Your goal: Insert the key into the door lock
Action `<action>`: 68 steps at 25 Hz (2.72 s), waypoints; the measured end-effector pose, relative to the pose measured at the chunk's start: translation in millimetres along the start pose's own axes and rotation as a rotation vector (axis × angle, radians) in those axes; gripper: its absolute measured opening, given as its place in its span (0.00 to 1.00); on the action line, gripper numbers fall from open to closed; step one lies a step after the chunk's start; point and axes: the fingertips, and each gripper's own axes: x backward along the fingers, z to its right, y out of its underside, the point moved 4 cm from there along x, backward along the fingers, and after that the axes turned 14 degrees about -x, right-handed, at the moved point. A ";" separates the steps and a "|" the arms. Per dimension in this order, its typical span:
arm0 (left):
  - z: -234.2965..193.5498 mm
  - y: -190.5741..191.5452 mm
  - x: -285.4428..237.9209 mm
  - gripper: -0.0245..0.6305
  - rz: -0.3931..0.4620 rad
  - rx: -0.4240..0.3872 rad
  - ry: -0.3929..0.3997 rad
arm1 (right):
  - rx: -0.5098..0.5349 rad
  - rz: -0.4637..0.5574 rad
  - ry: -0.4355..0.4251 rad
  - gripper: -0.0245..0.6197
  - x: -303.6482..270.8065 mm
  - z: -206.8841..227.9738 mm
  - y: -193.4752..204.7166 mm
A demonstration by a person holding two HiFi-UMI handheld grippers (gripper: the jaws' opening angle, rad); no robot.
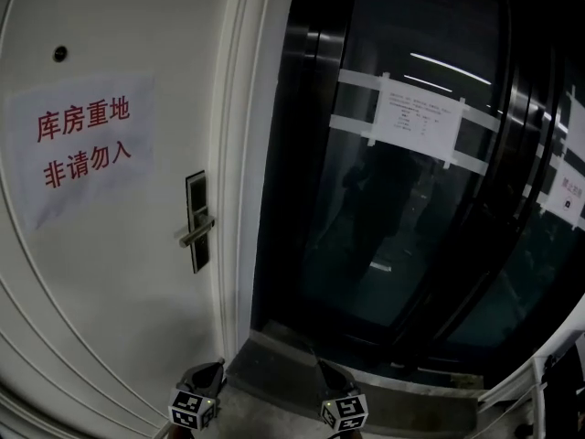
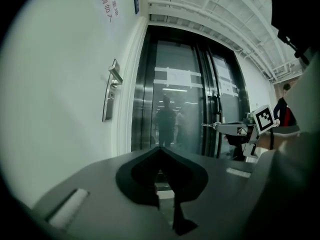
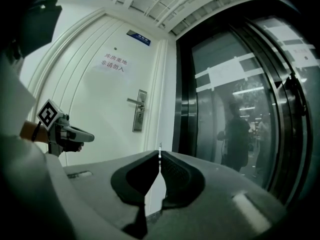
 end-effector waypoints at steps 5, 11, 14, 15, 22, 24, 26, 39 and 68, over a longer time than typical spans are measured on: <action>-9.7 -5.7 -10.2 0.04 -0.015 0.014 -0.057 | 0.040 0.012 -0.086 0.05 -38.2 14.5 -12.3; -24.5 -2.5 -4.4 0.04 -0.025 0.006 -0.141 | 0.144 0.028 -0.193 0.05 -73.8 8.8 -28.2; -29.6 1.2 -1.1 0.04 -0.025 -0.004 -0.176 | 0.244 0.049 -0.249 0.05 -89.7 -0.3 -39.6; -29.7 1.7 0.2 0.04 -0.030 -0.002 -0.182 | 0.284 0.059 -0.266 0.05 -95.2 -3.8 -44.5; -46.4 7.5 5.4 0.04 -0.039 -0.011 -0.237 | 0.588 0.139 -0.333 0.05 -134.1 -37.6 -95.6; -52.5 9.3 5.2 0.04 -0.035 -0.014 -0.250 | 0.668 0.156 -0.341 0.05 -147.9 -43.5 -106.5; -59.8 11.3 5.3 0.04 -0.036 -0.011 -0.263 | 0.739 0.172 -0.354 0.05 -162.3 -51.0 -115.1; -108.1 16.2 -3.9 0.04 -0.028 0.005 -0.321 | 1.093 0.246 -0.429 0.05 -250.4 -109.0 -137.2; -156.9 36.3 -4.5 0.04 -0.062 0.028 -0.340 | 1.361 0.278 -0.455 0.05 -367.7 -168.7 -121.3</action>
